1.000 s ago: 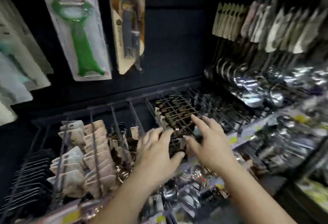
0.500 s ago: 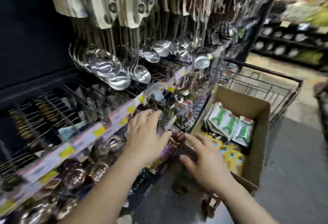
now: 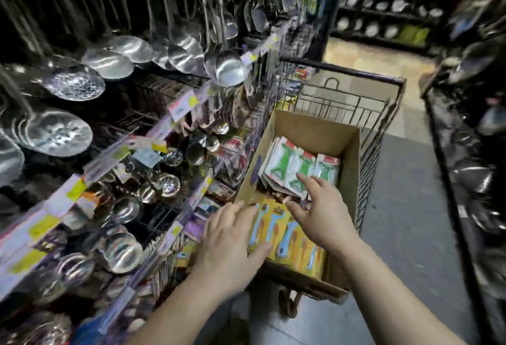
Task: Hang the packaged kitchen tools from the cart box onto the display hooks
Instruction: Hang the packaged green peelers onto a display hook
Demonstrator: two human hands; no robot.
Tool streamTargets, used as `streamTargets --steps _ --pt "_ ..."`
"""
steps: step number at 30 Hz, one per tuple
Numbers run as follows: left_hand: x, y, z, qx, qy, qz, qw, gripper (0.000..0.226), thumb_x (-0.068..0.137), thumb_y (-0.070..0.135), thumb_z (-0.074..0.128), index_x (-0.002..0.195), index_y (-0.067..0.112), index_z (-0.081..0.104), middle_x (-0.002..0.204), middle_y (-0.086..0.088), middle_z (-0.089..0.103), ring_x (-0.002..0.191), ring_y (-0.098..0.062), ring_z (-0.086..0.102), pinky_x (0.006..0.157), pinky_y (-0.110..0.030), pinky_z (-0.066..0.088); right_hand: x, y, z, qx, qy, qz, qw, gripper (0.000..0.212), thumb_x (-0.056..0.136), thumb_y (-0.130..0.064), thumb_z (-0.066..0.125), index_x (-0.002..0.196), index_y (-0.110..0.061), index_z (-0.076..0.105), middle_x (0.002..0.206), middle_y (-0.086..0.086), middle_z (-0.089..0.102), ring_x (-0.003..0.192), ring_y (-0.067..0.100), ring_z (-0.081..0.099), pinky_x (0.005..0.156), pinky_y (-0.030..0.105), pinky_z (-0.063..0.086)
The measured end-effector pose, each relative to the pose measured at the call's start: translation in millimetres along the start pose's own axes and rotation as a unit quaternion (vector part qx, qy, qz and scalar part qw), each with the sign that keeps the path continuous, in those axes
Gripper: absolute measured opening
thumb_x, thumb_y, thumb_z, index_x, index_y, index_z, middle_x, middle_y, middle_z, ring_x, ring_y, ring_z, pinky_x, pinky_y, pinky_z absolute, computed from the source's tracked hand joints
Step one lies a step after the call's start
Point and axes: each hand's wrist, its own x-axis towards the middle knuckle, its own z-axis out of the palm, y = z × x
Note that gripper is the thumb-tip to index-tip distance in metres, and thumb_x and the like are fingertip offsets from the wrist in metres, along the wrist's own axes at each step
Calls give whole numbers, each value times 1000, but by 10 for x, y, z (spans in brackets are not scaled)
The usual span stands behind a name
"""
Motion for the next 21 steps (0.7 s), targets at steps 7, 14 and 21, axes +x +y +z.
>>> streamTargets --steps 7,14,21 --pt "1529 30 194 -22 -50 24 998 70 95 55 53 156 32 26 162 3 21 150 -18 13 124 -38 14 688 504 38 5 -18 77 997 66 92 -45 63 151 -32 36 153 4 40 144 23 34 116 40 32" --pt "2914 71 468 -27 -88 32 995 68 95 49 56 155 25 32 161 -5 25 149 -25 17 123 -43 18 1007 762 257 12 -58 147 987 68 93 -45 61 152 -34 30 152 -4 38 143 16 30 115 30 29" --pt "3436 -20 893 -1 -134 1 991 68 95 47 57 154 24 33 161 -7 27 148 -28 21 121 -44 21 1631 1077 457 42 -77 200 976 66 93 -40 62 152 -27 35 150 5 42 141 22 35 113 33 33"
